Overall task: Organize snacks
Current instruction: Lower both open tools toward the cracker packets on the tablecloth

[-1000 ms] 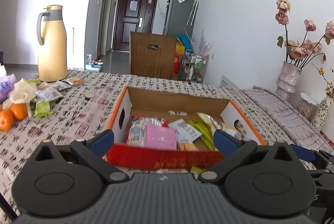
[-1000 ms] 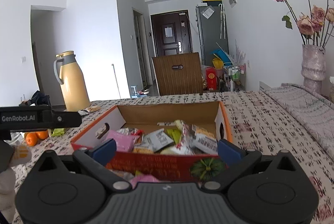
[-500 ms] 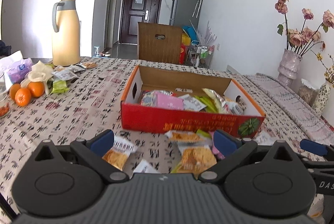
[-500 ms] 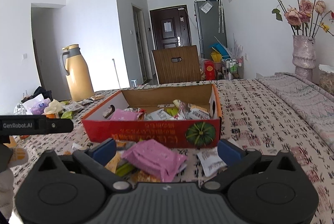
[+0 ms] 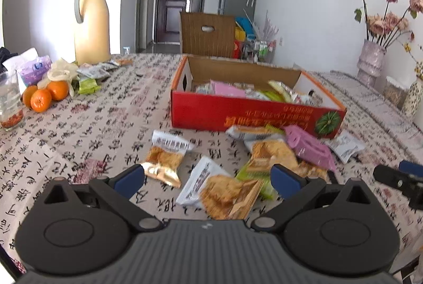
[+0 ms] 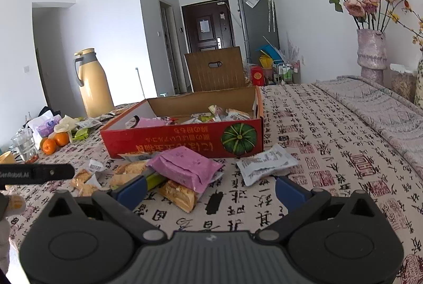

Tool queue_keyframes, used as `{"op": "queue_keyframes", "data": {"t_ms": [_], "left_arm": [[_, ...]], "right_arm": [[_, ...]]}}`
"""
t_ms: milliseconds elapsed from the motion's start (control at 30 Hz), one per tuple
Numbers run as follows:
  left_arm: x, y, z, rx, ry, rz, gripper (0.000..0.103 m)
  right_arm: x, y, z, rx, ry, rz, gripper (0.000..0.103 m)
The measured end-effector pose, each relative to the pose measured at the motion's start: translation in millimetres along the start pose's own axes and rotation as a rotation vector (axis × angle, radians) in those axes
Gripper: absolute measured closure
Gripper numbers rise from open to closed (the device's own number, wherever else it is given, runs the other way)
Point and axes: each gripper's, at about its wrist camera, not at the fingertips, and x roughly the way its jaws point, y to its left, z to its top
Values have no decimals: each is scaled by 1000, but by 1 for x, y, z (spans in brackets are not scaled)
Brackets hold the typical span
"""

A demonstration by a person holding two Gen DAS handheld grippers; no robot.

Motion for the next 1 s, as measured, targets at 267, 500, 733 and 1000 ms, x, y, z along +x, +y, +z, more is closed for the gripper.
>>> {"op": "queue_keyframes", "data": {"t_ms": [267,500,733,1000], "left_arm": [[29,-2,-8,22,71,3,0],[46,-7,-12,76,107,-24,0],[56,-10,-11,88,106,-61,10],[55,-8,-14,90,110,-116,37]], "right_arm": [[17,-6,-6,11,35,-2,0],[29,-8,-13,21,63,-3,0],[35,-7,-17,20,82,-13,0],[39,-5,-20,14,98,-16,0]]}}
